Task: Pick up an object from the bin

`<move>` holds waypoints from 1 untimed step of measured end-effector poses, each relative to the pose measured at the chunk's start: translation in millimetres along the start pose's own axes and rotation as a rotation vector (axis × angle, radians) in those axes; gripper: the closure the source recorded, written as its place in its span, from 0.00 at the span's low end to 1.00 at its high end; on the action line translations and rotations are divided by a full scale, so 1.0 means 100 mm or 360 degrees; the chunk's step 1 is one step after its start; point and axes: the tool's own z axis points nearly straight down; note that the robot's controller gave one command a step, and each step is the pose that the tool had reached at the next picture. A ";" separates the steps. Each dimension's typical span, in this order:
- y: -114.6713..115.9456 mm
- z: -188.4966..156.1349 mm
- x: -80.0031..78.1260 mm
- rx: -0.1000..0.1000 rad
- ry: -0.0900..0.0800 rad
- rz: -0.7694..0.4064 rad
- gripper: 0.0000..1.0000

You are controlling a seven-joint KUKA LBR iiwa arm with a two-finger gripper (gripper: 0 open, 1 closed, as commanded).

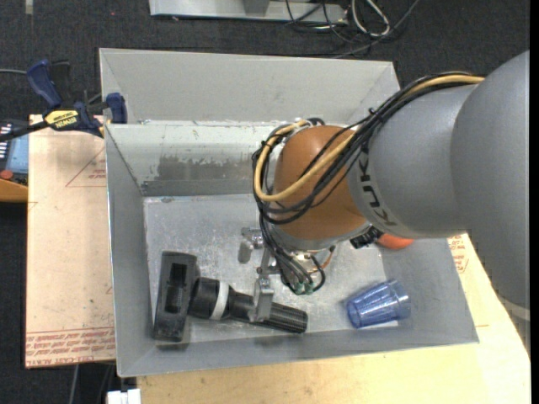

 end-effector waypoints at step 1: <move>0.00 0.00 0.00 0.0000 0.0000 0.0000 0.00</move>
Offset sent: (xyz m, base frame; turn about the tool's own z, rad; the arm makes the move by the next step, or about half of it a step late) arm 0.0203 0.0148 -0.0659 -0.0448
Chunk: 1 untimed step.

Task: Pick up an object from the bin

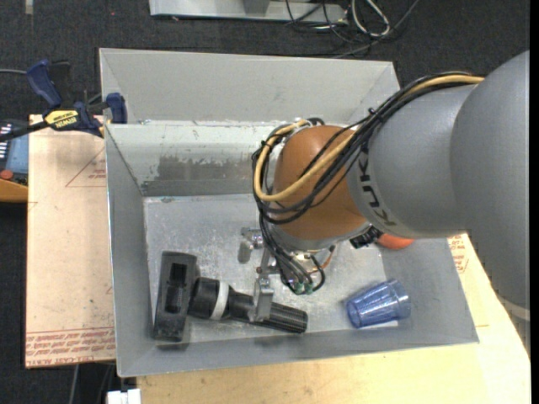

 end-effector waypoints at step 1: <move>0.14 0.68 -0.19 -0.0001 0.0003 -0.0067 0.00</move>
Offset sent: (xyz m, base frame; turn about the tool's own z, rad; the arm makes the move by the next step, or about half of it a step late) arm 0.0279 0.0285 -0.0657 0.0053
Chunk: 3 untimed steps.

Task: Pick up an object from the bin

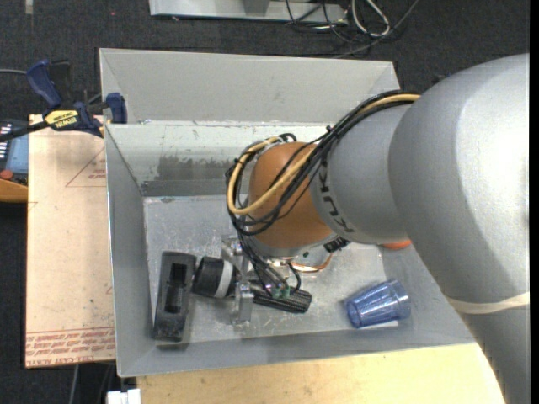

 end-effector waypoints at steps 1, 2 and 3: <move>0.12 -0.02 -0.08 -0.0003 -0.0017 0.0066 0.00; -0.03 0.00 -0.03 -0.0002 -0.0006 0.0008 0.00; -0.01 0.00 -0.04 -0.0003 -0.0009 0.0048 0.00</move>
Offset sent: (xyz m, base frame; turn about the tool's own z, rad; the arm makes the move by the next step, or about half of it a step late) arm 0.0025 -0.0026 0.0000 0.0034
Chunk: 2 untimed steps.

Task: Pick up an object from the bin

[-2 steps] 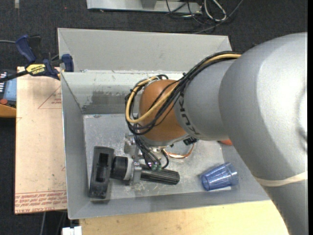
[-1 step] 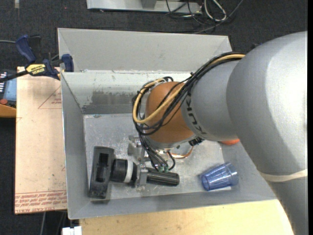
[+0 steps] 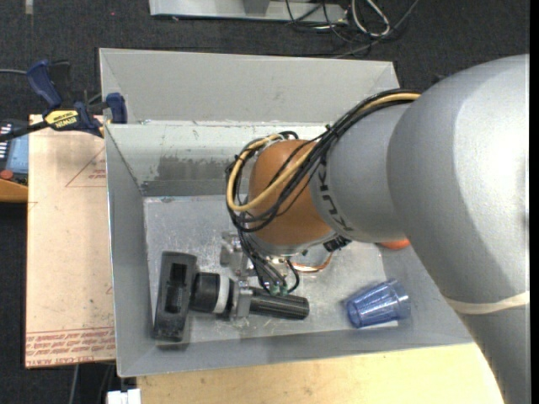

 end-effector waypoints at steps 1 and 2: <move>-0.39 0.00 0.30 0.0002 0.0003 -0.0142 0.00; 0.03 0.00 0.11 -0.0009 -0.0010 0.0083 0.00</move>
Offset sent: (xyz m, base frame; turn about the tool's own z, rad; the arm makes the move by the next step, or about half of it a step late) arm -0.0106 0.0037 0.0000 0.0633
